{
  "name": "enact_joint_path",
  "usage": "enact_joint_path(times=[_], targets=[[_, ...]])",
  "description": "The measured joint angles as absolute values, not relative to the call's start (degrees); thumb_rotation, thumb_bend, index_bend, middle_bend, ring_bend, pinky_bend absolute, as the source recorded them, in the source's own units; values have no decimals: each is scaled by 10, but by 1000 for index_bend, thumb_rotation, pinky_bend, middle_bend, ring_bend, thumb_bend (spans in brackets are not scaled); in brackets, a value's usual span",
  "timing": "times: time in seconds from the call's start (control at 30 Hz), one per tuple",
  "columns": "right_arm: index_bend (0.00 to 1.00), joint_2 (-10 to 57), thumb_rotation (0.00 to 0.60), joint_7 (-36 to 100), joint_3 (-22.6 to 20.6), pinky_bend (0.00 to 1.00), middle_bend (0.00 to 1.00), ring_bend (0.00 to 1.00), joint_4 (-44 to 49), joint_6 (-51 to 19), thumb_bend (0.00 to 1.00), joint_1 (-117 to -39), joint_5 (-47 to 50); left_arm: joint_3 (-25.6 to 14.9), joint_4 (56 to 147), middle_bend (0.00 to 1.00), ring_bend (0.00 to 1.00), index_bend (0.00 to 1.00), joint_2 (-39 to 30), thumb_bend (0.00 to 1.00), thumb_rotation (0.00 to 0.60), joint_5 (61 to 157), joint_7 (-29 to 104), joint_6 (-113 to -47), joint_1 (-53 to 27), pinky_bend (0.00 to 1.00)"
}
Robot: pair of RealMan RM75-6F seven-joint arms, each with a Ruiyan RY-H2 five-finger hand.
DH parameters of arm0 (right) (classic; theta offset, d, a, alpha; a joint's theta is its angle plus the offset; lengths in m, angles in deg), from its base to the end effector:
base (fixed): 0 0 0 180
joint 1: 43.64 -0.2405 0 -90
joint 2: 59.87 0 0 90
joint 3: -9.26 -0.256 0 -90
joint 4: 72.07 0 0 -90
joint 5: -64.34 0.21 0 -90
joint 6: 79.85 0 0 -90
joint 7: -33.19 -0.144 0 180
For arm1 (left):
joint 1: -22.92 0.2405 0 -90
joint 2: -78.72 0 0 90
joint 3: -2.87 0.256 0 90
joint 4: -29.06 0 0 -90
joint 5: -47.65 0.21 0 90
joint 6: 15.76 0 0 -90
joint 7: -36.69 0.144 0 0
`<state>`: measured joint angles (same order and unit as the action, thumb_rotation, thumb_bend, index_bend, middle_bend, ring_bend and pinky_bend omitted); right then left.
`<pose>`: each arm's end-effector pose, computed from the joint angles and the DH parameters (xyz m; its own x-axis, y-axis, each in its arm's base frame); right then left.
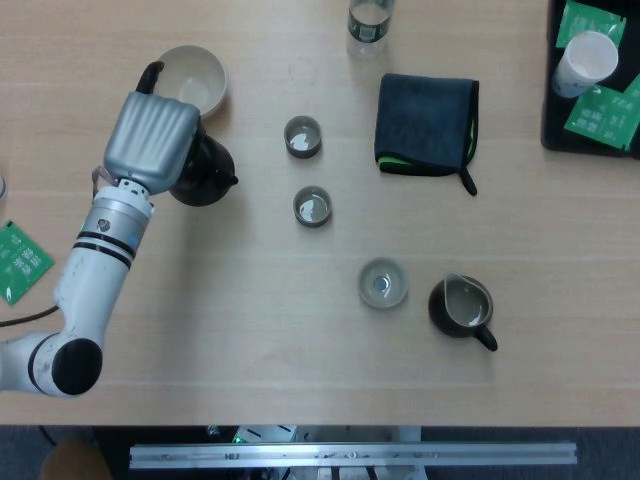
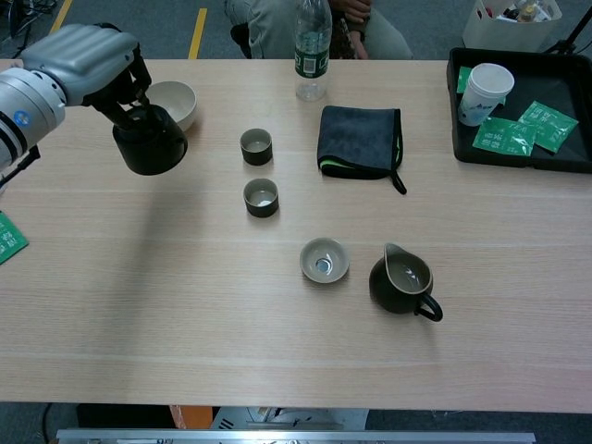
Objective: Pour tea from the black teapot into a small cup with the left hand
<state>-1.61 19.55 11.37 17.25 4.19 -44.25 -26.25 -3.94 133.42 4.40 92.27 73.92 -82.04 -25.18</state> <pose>-0.3383 -0.1384 0.1801 0.3191 -0.1356 0.9380 -0.9461 0.0126 0.3237 -0.1356 0.3391 0.0565 0.5737 0.2013 0.7939 0.8133 -0.2549 -0.5230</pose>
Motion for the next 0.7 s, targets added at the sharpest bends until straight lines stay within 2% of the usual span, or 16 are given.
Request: enact_joint_path(times=[0.13,0.17,0.2,0.23,0.3,0.33,0.4,0.47,0.7], targets=[[170,-16,600,193,114,29,158,38,170,41,0,-442,-261,-43,1337,1000,818,901,39,220,545,907,753,-820,-255,96],[170,-15,600,193,114,28,158,38,170,41,0,-442,-261,-43,1337,1000,818,900,39,220,508,906,755,-819,-256,96],[171,-15,600,193,114,29,158,38,169,41,0,-442,-261,-43,1337,1000,817,899,38,220,448,904,756,-818,-256,96],[170,-15,600,193,114,29,158,38,169,41,0,-442,-260,-43,1337,1000,816,897,39,220,334,901,757,-815,-257,96],[171,-15,600,192,114,28,158,38,168,41,0,-442,-260,-42,1337,1000,812,892,40,219,157,896,759,-809,-258,96],[171,-15,600,192,114,28,158,38,168,41,0,-442,-261,-42,1337,1000,811,890,42,219,97,890,760,-804,-259,96],[171,-15,600,192,114,29,158,38,167,40,0,-442,-260,-42,1338,1000,808,886,45,219,36,881,764,-798,-262,96],[171,-15,600,192,114,29,158,38,167,40,0,-442,-260,-41,1339,1000,806,883,49,215,1,872,768,-791,-265,96],[171,-15,600,193,113,29,158,38,169,40,0,-443,-261,-38,1342,1000,805,882,54,204,0,860,775,-786,-270,96]])
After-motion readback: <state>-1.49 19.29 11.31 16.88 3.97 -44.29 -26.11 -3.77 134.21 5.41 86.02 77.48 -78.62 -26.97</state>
